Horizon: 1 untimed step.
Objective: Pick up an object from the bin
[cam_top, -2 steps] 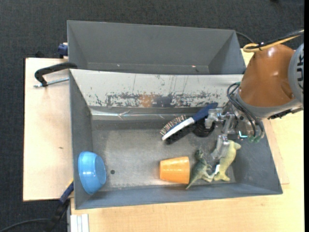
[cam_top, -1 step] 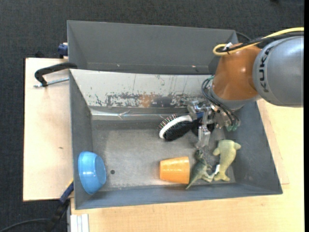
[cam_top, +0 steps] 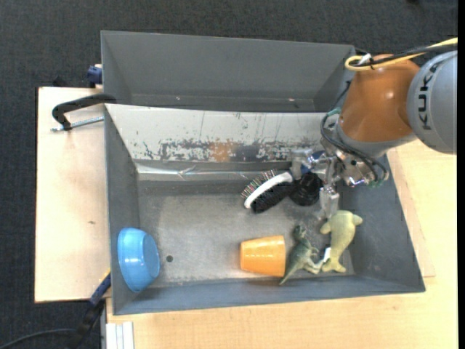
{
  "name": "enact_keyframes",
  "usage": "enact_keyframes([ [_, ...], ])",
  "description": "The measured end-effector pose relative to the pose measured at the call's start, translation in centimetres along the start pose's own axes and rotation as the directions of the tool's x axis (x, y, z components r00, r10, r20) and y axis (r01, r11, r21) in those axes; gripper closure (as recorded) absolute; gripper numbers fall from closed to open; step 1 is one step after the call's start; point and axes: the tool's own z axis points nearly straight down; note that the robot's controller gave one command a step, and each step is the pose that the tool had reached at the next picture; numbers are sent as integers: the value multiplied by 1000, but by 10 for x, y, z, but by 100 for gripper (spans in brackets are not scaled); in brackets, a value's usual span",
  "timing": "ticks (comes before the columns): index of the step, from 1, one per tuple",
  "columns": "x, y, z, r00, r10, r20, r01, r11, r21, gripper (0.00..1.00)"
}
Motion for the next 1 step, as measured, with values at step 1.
enact_keyframes([
  [1, -17, 77, -9, 977, -214, -3, 214, 977, -5, 0],
])
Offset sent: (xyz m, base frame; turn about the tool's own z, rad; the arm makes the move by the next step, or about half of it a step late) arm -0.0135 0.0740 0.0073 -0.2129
